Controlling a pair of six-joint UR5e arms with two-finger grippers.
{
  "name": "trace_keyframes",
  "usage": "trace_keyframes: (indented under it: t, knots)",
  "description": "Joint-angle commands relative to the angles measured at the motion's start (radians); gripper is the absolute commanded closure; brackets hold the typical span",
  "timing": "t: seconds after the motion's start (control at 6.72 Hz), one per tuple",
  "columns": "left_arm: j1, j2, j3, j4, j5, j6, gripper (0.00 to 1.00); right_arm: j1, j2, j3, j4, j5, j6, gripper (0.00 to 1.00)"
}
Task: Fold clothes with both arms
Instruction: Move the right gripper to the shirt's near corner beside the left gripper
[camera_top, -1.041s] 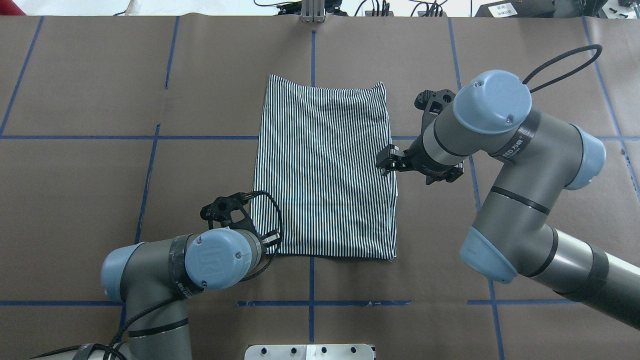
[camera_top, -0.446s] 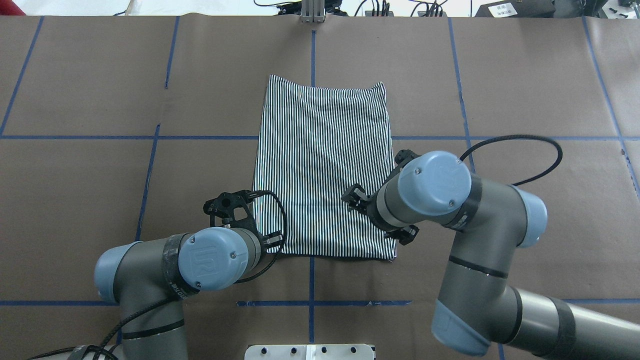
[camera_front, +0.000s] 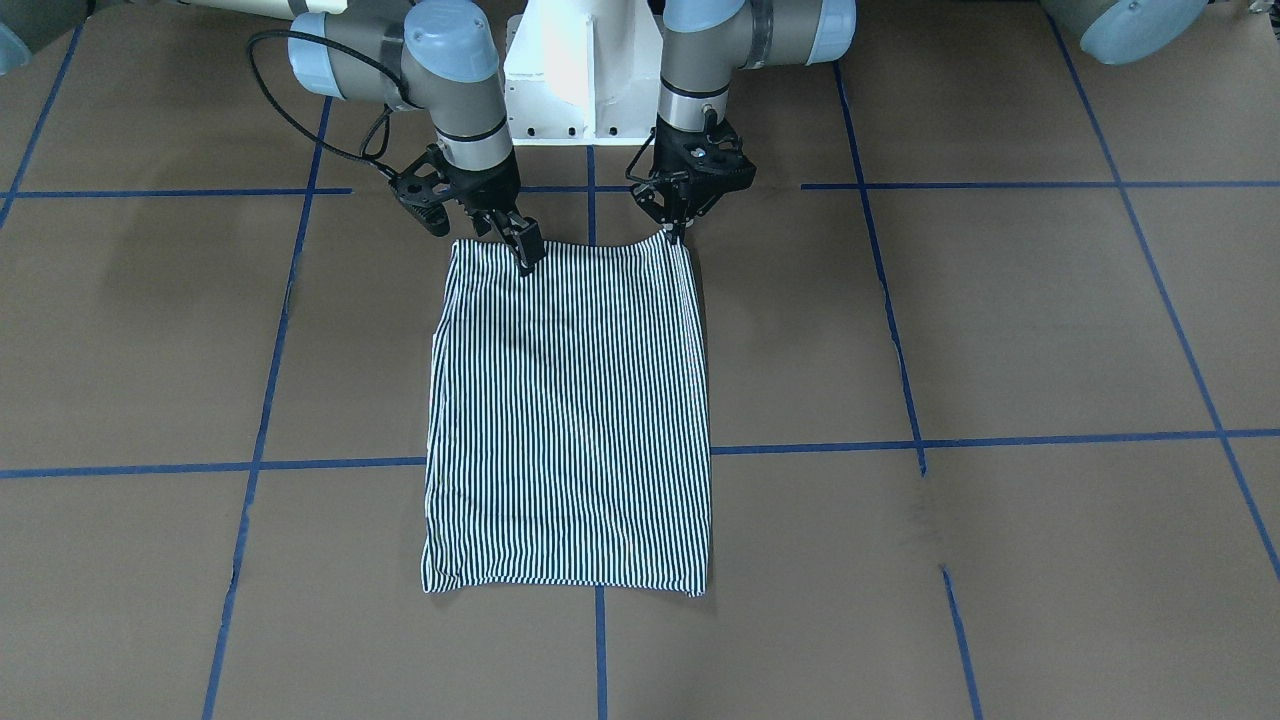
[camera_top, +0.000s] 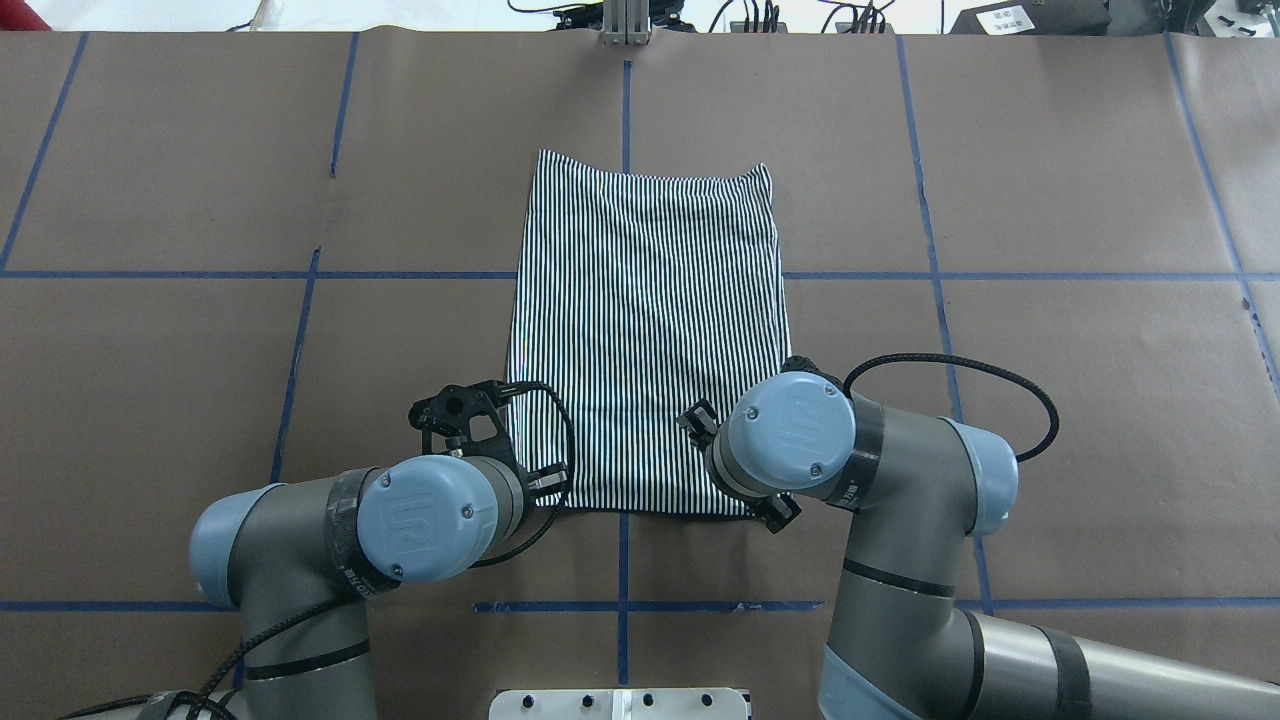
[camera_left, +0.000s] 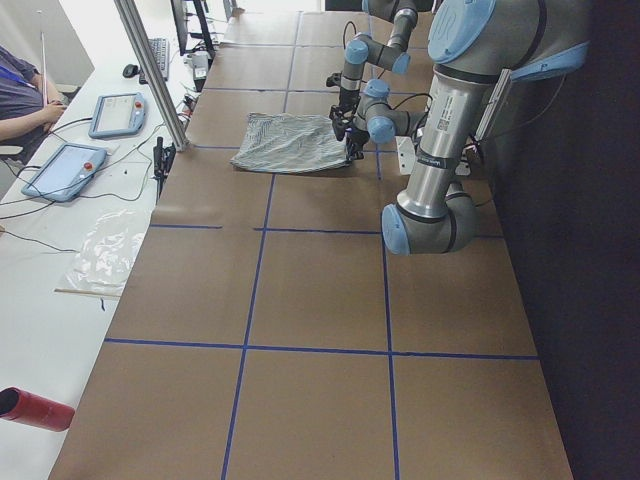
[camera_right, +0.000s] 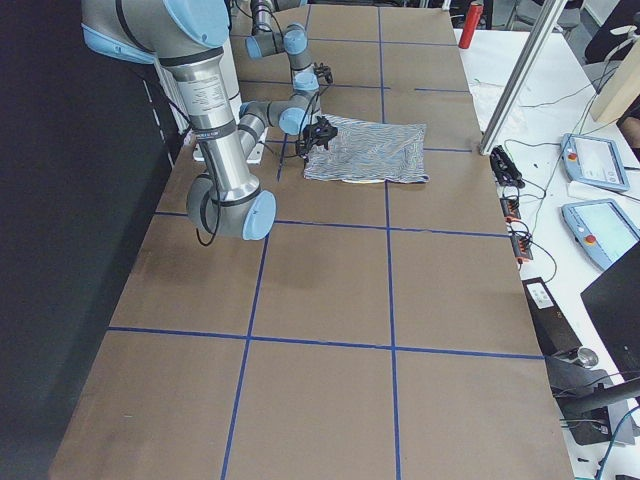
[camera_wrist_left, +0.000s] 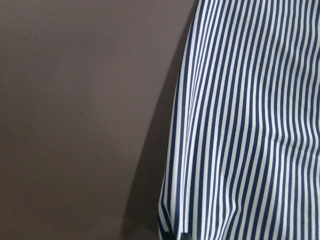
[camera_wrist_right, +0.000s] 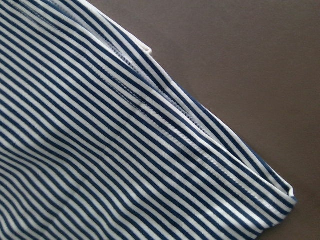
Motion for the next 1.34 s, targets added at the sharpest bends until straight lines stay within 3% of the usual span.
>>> trace_keyframes:
  t: [0.0, 0.3, 1.19]
  knots:
    - [-0.001, 0.000, 0.001, -0.002, -0.001, 0.000, 1.00, -0.003, 0.041, -0.043, -0.048, 0.005, 0.016, 0.00]
    - [0.001, -0.002, 0.000, -0.003, -0.001, -0.001, 1.00, -0.003, 0.041, -0.037, -0.096, 0.023, 0.015, 0.00]
    - [0.002, -0.002, 0.001, -0.006, 0.000, -0.003, 1.00, -0.012, 0.061, -0.062, -0.087, 0.027, 0.016, 0.00]
